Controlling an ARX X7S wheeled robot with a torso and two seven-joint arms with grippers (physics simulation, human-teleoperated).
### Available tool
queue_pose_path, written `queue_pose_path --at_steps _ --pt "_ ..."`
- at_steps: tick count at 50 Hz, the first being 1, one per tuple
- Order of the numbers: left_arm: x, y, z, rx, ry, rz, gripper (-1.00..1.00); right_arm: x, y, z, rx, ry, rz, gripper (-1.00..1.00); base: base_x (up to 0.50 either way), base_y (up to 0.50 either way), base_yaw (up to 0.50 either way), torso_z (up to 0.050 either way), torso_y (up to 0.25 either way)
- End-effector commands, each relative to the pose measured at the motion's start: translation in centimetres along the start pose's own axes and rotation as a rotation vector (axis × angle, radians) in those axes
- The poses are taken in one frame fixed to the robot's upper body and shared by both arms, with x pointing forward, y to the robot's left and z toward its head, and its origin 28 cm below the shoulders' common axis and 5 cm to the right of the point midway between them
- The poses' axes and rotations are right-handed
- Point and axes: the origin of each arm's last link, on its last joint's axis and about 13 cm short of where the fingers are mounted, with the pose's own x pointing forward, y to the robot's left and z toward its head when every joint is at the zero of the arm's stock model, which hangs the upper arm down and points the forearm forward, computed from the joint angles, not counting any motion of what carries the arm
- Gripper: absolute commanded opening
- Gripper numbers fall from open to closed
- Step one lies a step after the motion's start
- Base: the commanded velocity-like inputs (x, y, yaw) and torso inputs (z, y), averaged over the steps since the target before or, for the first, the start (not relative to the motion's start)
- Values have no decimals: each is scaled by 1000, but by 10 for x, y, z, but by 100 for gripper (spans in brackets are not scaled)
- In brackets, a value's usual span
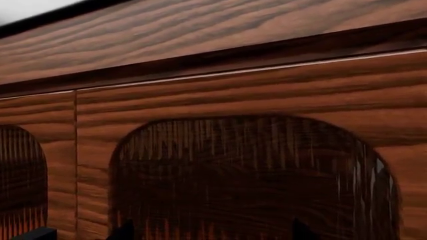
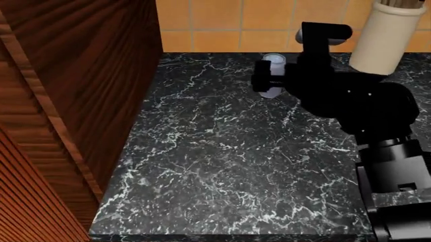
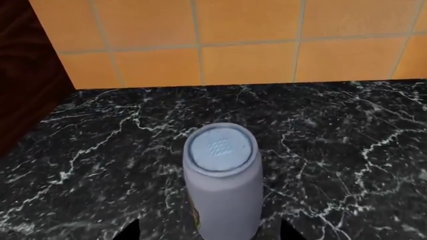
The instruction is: Move the drinks to the dining counter.
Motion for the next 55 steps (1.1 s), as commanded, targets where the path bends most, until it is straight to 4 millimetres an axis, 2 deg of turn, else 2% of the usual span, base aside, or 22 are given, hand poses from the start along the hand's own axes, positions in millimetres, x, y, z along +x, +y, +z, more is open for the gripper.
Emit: queue_pose_path --at_steps 1,17,30,34,44,47,48,55 --pt "0 0 -1 1 2 -1 100 14 1 7 -53 15 -20 100 0 0 0 0 0" --pt "0 1 -4 9 13 1 100 41 -1 15 -119 38 -54 100 0 0 0 0 0" --pt "-1 1 -6 6 15 -2 100 50 4 -7 -94 101 102 100 0 0 0 0 0" --pt "-1 1 -6 7 15 -5 100 51 0 -11 -75 108 109 100 0 0 0 0 0" --pt "-4 4 -8 7 21 9 100 47 -31 -32 16 192 -127 100 0 0 0 0 0" --pt "-4 4 -8 9 22 9 100 47 -34 -37 25 204 -147 100 0 0 0 0 0" --pt "-4 5 -8 7 22 10 100 47 -35 -39 29 210 -147 -100 0 0 0 0 0" --pt "-4 4 -8 11 23 7 100 48 -33 -38 23 209 -146 -100 0 0 0 0 0"
